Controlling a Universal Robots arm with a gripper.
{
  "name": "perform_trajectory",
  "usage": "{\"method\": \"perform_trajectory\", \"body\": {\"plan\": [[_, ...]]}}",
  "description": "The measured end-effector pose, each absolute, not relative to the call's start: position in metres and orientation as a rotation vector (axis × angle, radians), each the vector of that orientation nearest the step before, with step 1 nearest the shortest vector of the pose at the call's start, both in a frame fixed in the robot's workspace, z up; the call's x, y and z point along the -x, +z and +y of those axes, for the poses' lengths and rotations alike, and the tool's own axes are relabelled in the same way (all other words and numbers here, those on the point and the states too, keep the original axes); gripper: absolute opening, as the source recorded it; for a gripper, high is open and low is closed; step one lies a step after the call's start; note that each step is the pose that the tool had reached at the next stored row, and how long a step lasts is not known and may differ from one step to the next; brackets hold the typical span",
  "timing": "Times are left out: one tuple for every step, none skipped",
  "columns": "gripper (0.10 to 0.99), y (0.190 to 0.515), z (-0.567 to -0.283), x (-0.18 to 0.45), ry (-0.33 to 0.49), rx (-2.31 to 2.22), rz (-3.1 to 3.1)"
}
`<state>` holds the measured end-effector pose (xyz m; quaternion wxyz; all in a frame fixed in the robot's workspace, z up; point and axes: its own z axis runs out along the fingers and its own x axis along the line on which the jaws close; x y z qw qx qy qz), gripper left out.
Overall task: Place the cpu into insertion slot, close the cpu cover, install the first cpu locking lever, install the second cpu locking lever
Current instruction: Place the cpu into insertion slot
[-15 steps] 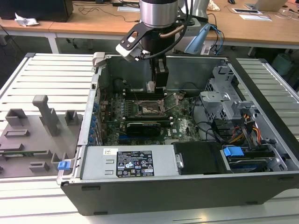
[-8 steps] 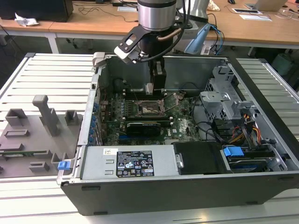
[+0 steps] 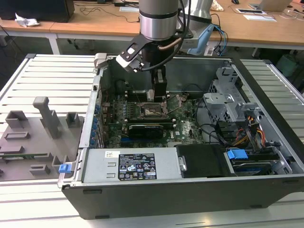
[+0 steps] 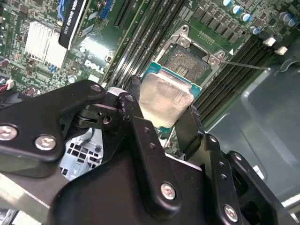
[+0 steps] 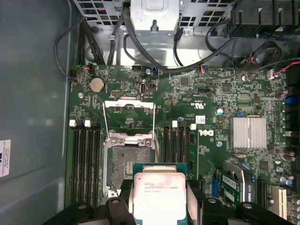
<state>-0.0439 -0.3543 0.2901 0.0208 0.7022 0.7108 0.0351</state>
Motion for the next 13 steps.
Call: {"method": "perform_trajectory", "body": {"plan": [[0.541,0.288,-0.354,0.044,0.108,-2.178,2.204],[0.541,0.285,-0.354,0.044,0.108,-2.178,2.204],[0.541,0.282,-0.354,0.044,0.108,-2.178,2.204],[0.541,0.28,-0.354,0.044,0.108,-2.178,2.204],[0.541,0.279,-0.354,0.044,0.108,-2.178,2.204],[0.541,0.277,-0.354,0.044,0.109,-2.177,2.204],[0.541,0.277,-0.354,0.044,0.109,-2.177,2.204],[0.541,0.276,-0.354,0.044,0.109,-2.177,2.204],[0.541,0.275,-0.354,0.044,0.108,-2.177,2.204],[0.541,0.274,-0.354,0.044,0.107,-2.177,2.204],[0.541,0.274,-0.354,0.044,0.107,-2.177,2.204],[0.541,0.274,-0.354,0.044,0.107,-2.176,2.203],[0.541,0.273,-0.354,0.044,0.108,-2.176,2.203]]}}
